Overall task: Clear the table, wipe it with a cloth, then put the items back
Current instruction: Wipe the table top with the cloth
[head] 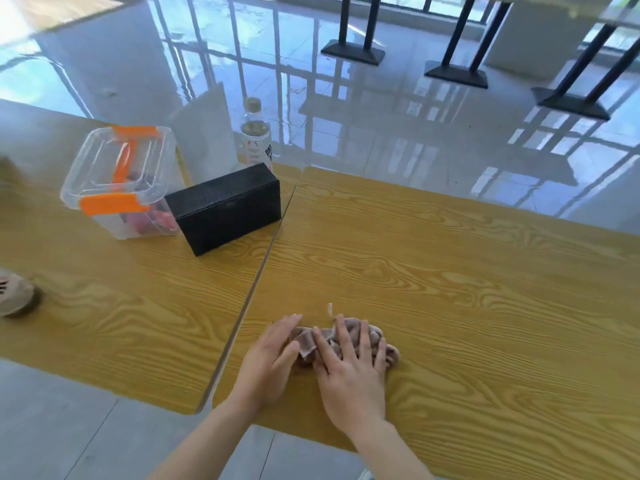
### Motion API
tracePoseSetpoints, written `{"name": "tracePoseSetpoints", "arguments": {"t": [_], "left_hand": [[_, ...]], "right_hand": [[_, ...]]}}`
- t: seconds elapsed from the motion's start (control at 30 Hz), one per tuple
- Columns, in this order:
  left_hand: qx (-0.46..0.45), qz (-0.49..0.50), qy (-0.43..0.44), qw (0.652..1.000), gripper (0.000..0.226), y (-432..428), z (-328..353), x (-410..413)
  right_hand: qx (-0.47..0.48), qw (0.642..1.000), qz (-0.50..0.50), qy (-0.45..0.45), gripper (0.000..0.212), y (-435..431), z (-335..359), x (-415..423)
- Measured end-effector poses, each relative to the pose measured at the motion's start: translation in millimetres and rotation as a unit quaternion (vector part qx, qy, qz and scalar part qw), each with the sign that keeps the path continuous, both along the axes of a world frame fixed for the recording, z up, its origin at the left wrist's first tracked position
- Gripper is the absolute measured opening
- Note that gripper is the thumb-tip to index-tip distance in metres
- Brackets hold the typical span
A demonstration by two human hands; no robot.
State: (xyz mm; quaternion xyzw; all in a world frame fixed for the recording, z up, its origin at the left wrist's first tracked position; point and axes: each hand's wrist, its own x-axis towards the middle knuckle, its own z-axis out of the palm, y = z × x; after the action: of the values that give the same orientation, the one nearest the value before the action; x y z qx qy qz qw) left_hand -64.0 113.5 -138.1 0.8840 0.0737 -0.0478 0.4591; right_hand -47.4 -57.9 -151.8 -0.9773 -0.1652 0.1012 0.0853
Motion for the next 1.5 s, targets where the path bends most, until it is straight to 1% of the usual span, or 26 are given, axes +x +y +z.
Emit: {"name": "tracePoseSetpoints", "arguments": {"t": [0.07, 0.13, 0.2, 0.23, 0.33, 0.4, 0.5, 0.6, 0.67, 0.73, 0.8, 0.97, 1.1, 1.27, 1.4, 1.5], "left_hand": [[0.010, 0.004, 0.007, 1.000, 0.053, 8.1, 7.0, -10.5], [0.046, 0.000, 0.008, 0.999, 0.058, 14.3, 9.0, -17.0], [0.094, -0.020, 0.001, 0.995, 0.065, 14.4, 10.3, -18.5], [0.118, -0.034, -0.004, 0.992, 0.068, 12.0, 11.5, -17.6], [0.200, -0.077, -0.002, 0.977, 0.072, -2.0, 16.8, -12.7], [0.245, -0.095, 0.012, 0.965, 0.071, -10.0, 20.4, -9.4], [0.295, -0.110, 0.020, 0.949, 0.064, -18.2, 18.4, -8.7], [0.325, -0.090, 0.025, 0.941, 0.059, -24.2, 10.5, -11.6], [0.324, -0.052, 0.003, 0.945, 0.046, -26.9, 4.5, -12.4], [0.296, -0.011, -0.016, 0.955, 0.030, -25.2, 1.1, -11.6], [0.271, 0.019, -0.019, 0.962, 0.025, -15.7, 0.5, -9.1], [0.255, 0.045, -0.029, 0.965, 0.025, 35.7, -2.9, -10.6], [0.263, 0.062, -0.044, 0.962, 0.016, 82.0, 1.0, -16.7], [0.267, 0.102, -0.079, 0.955, 0.018, 139.5, 17.9, -23.1], [0.284, 0.139, -0.084, 0.945, 0.010, 183.4, 25.5, -29.9], [0.294, 0.159, -0.075, 0.939, 0.013, 205.6, 29.0, -32.9]], "right_hand": [[0.031, 0.997, 0.059, 0.030, 0.056, 4.4, 8.1, 14.2], [0.090, 0.989, 0.075, 0.088, 0.068, -7.9, 21.4, 28.0], [0.140, 0.982, 0.081, 0.100, 0.079, -28.6, 33.6, 37.6], [0.128, 0.983, 0.096, 0.095, 0.084, -40.1, 35.2, 40.9], [0.034, 0.982, 0.166, 0.084, 0.093, -66.6, 34.2, 46.1], [0.006, 0.977, 0.196, 0.081, 0.091, -69.4, 31.5, 48.1], [0.036, 0.971, 0.227, 0.056, 0.076, -63.3, 24.0, 56.1], [0.062, 0.965, 0.248, 0.056, 0.059, -53.4, 24.0, 69.7], [0.069, 0.963, 0.255, 0.054, 0.047, -44.6, 25.4, 76.6], [0.074, 0.963, 0.255, 0.049, 0.036, -32.9, 26.6, 81.4], [0.085, 0.965, 0.245, 0.044, 0.029, -17.9, 26.4, 86.1], [0.100, 0.959, 0.260, 0.046, 0.031, 36.7, 30.3, 90.7], [0.120, 0.956, 0.262, 0.056, 0.034, 86.4, 33.5, 89.1], [0.185, 0.946, 0.261, 0.055, 0.040, 145.0, 42.2, 86.6], [0.205, 0.935, 0.286, 0.047, 0.034, 193.9, 55.1, 84.1], [0.202, 0.931, 0.299, 0.049, 0.032, 222.1, 57.9, 83.4]]}}
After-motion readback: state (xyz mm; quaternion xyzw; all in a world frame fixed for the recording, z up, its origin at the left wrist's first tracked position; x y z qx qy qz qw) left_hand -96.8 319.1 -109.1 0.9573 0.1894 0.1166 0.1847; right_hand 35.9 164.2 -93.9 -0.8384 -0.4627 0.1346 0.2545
